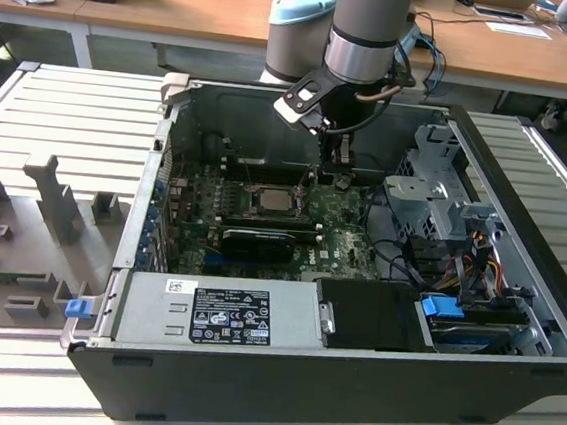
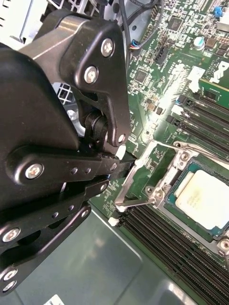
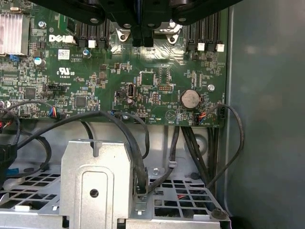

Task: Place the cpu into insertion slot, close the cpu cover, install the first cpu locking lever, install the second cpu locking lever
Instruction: 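Close the cpu cover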

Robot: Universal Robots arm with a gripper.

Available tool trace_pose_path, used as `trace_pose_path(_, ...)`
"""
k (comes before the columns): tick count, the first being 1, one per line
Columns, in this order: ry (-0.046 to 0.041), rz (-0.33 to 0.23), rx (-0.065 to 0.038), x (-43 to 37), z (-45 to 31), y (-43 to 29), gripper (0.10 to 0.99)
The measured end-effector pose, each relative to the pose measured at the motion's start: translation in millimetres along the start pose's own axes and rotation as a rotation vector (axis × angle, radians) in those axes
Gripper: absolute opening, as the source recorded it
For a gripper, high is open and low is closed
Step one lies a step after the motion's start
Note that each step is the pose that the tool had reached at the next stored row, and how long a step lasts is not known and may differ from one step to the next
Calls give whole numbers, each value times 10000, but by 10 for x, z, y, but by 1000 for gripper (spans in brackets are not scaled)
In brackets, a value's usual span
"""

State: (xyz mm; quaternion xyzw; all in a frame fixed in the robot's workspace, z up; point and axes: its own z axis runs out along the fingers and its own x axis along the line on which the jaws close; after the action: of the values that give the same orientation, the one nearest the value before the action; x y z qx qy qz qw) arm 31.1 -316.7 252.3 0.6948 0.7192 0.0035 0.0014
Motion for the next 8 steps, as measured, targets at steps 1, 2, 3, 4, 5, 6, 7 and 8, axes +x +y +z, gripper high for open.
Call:
trace_pose_path(1,0,0,0,0,0,-9,106)
trace_pose_path(2,0,1,0,0,0,-18,106)
trace_pose_path(3,0,1,0,1,0,-25,106)
trace_pose_path(4,0,1,0,1,0,-31,106)
trace_pose_path(5,0,0,-1,1,0,-36,106)
trace_pose_path(6,0,1,0,1,0,-43,106)
trace_pose_path(7,1,1,0,1,0,-49,106)
trace_pose_path(8,0,1,0,2,0,-53,106)
